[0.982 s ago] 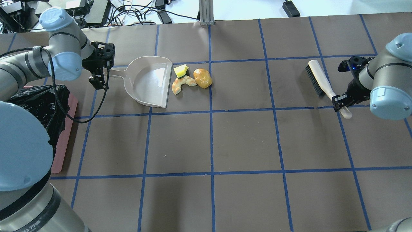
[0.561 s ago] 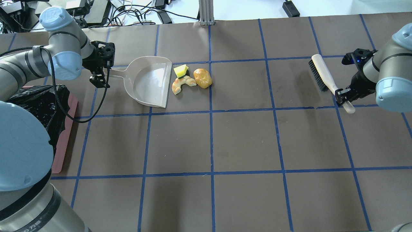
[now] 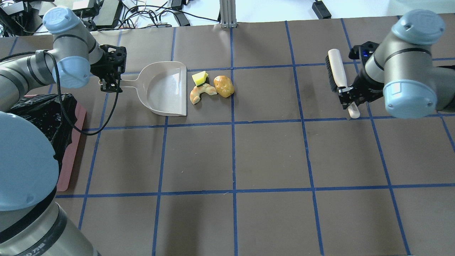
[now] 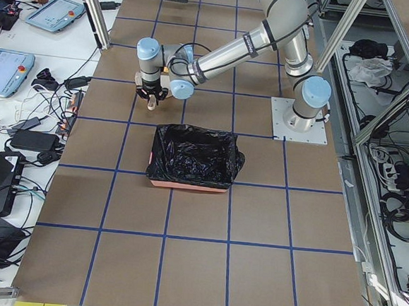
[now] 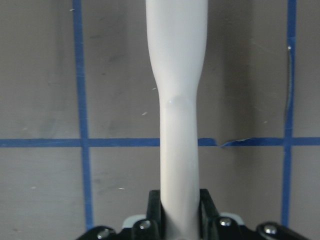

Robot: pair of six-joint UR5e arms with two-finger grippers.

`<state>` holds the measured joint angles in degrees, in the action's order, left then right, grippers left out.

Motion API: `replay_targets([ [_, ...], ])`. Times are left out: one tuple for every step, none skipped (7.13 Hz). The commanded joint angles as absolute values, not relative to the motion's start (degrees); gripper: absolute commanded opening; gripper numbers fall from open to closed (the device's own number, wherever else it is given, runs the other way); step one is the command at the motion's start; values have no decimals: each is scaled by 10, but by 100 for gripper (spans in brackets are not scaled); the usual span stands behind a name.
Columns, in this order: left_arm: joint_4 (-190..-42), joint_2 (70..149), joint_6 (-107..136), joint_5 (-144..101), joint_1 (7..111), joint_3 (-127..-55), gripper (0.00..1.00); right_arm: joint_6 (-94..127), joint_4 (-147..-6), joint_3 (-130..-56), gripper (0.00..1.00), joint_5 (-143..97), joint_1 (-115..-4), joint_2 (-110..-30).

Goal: Sweep and dump trash into bin
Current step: 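Lift the brush with the right gripper and carry it toward the toys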

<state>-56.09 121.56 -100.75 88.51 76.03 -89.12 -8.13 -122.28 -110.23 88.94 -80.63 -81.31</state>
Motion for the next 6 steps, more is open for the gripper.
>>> replay_targets([
  [-561, 1217, -1009, 884, 759, -886, 20, 88, -1222, -1083, 5, 886, -927, -803],
  [-559, 1216, -1012, 884, 759, -886, 15, 168, -1229, -1079, 4, 882, -974, -784],
  [-559, 1215, -1023, 884, 763, -886, 11, 204, -1233, -1053, 4, 888, -1029, -745],
  [-559, 1214, -1035, 884, 765, -886, 5, 237, -1231, -1013, 4, 889, -1074, -711],
  [-560, 1215, -1054, 883, 766, -886, 4, 256, -1229, -983, 4, 889, -1087, -685],
  [-560, 1214, -1059, 884, 767, -886, 3, 280, -1233, -977, 4, 886, -1098, -673],
])
